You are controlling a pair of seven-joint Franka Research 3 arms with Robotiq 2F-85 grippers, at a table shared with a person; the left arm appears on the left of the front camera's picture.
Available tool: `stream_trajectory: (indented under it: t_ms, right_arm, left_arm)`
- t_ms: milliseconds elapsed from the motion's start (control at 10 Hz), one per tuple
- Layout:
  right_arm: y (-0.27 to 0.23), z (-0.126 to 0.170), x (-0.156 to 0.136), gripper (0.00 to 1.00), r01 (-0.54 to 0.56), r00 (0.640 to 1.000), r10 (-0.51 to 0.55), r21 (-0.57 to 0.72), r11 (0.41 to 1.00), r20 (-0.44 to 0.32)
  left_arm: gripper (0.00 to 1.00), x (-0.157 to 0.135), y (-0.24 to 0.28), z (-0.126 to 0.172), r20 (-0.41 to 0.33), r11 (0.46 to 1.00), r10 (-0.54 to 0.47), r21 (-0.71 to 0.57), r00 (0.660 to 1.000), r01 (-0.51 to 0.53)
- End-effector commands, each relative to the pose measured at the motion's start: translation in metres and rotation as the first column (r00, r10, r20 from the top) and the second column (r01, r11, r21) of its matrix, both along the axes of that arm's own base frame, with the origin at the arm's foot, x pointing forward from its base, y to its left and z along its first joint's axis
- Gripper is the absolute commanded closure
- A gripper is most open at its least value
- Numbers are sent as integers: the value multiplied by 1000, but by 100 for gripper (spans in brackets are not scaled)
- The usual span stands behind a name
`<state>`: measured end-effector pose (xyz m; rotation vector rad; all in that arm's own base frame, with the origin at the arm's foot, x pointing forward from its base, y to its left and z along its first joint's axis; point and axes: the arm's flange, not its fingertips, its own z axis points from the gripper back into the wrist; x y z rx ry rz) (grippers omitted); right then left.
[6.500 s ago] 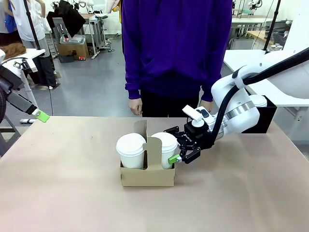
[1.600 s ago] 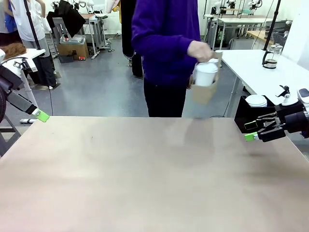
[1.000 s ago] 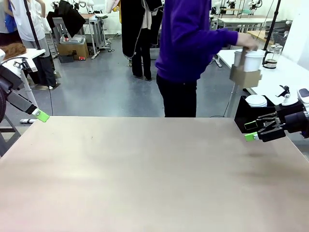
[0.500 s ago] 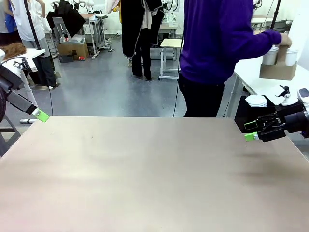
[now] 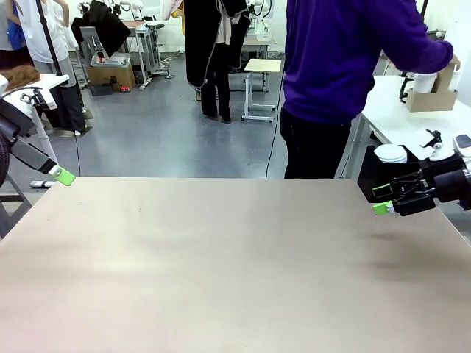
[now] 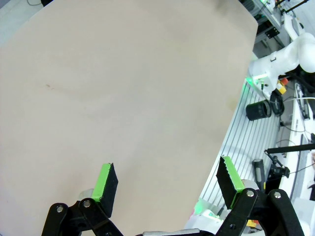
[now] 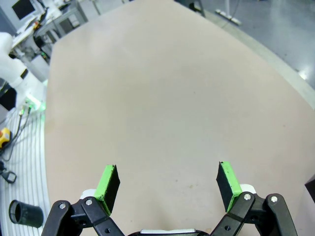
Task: Pour a drink into a cup and package it in a carrier.
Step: Insert the held 600 ml Paper Cup into the Cup Carrier.
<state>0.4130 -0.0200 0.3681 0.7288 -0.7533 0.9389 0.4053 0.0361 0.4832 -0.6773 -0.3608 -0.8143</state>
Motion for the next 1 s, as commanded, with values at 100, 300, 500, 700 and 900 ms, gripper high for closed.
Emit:
stream_trajectory:
  t_ms: [100,300,500,700,900]
  right_arm:
    - [-1,1,0,0,-5,1000,5,-4,1000,10]
    - [-1,1,0,0,-5,1000,5,-4,1000,10]
    - [-1,1,0,0,-5,1000,5,-4,1000,10]
    - [-1,1,0,0,-5,1000,5,-4,1000,10]
    - [-1,1,0,0,-5,1000,5,-4,1000,10]
  left_arm:
    - [0,-1,0,1,5,1000,0,0,1000,0]
    - [0,-1,0,1,5,1000,0,0,1000,0]
    - [0,-1,0,1,5,1000,0,0,1000,0]
    - [0,-1,0,1,5,1000,0,0,1000,0]
    - [0,-1,0,1,5,1000,0,0,1000,0]
